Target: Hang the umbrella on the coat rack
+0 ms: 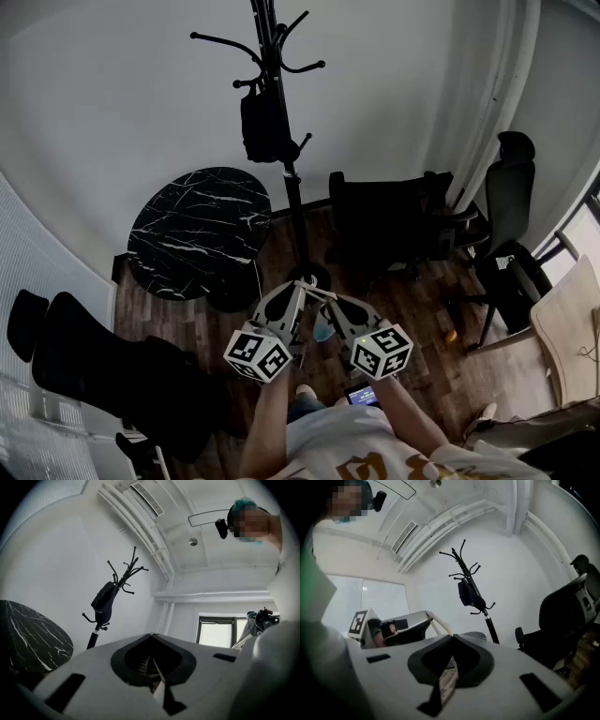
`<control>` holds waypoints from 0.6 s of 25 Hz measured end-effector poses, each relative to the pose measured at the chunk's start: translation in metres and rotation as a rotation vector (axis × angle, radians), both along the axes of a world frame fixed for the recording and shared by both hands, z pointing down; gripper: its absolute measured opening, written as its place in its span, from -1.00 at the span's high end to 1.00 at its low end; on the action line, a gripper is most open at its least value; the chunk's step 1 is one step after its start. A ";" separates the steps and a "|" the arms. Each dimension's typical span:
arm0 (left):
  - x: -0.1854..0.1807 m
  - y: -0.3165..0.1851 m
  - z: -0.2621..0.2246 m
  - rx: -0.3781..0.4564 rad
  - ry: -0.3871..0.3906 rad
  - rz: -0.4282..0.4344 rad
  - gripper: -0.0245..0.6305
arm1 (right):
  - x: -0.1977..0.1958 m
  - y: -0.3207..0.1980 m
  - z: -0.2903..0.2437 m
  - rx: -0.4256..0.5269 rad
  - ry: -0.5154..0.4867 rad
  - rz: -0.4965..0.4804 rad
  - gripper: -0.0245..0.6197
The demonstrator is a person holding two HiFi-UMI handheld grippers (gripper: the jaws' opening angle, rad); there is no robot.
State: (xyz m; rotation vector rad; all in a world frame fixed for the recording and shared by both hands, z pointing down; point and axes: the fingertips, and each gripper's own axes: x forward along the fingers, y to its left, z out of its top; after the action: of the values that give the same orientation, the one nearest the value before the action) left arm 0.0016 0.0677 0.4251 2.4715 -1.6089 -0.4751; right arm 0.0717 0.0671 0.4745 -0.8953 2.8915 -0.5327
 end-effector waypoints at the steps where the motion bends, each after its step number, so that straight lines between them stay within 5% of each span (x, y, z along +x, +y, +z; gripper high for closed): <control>1: 0.001 0.000 0.000 -0.002 -0.002 -0.001 0.87 | 0.001 0.000 -0.001 0.000 0.002 0.001 0.89; 15: 0.010 -0.008 0.010 -0.042 -0.029 -0.012 0.87 | 0.014 -0.007 0.006 0.019 0.053 0.010 0.89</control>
State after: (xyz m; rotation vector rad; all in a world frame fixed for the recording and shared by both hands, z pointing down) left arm 0.0118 0.0598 0.4355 2.4510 -1.6278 -0.4048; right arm 0.0853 0.0596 0.4802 -0.9343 2.9322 -0.4878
